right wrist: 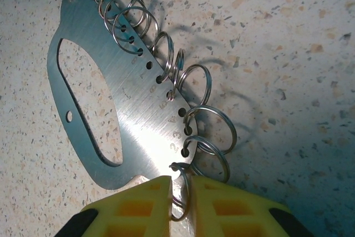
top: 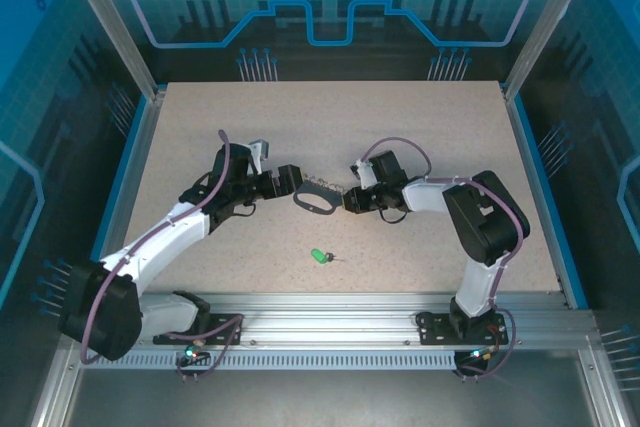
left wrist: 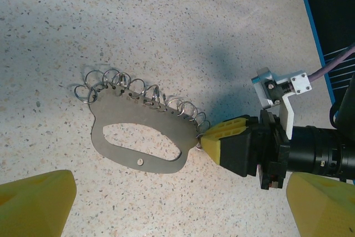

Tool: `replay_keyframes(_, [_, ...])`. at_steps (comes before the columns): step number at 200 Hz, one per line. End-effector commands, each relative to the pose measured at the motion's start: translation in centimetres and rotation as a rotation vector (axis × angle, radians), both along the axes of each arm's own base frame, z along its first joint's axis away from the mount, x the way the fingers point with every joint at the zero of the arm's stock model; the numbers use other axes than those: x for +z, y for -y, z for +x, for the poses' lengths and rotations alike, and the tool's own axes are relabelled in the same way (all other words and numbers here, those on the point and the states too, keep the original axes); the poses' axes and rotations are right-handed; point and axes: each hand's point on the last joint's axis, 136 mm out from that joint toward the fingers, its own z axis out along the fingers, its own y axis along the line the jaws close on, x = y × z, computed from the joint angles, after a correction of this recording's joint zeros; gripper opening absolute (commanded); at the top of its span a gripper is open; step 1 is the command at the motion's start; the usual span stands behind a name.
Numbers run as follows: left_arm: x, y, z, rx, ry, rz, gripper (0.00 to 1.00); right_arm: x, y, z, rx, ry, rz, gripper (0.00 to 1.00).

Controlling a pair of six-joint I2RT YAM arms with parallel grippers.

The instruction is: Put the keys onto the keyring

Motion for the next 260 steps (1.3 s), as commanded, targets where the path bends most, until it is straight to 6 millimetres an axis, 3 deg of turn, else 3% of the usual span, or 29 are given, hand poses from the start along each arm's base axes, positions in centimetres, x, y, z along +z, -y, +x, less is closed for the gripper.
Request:
replay_keyframes(1, [-0.6,0.6,-0.1,-0.018,-0.014,-0.017,0.99,-0.9,-0.3,-0.8,0.015,-0.034,0.004,0.16])
replay_keyframes(32, [-0.6,0.5,0.0,-0.009,-0.013,-0.012,0.99,-0.4,-0.1,-0.8,0.017,-0.029,0.003,0.00])
replay_keyframes(62, [-0.3,0.1,0.2,0.015,-0.014,0.002,0.99,1.8,0.3,-0.6,0.012,0.006,0.017,0.00])
replay_keyframes(121, [2.9,-0.6,1.3,0.044,0.020,0.061,0.99,11.9,-0.7,1.8,0.020,0.196,0.079,0.00])
replay_keyframes(195, [9.9,2.4,1.7,-0.145,0.168,-0.001,0.99,25.4,-1.8,2.7,0.057,0.414,0.211,0.00])
replay_keyframes(221, [12.5,3.7,1.6,-0.220,0.222,-0.053,0.98,28.3,-2.0,2.3,0.076,0.457,0.253,0.00])
replay_keyframes(260, [15.4,5.5,0.6,-0.347,0.280,-0.132,0.91,30.5,-2.6,1.3,0.104,0.495,0.350,0.00])
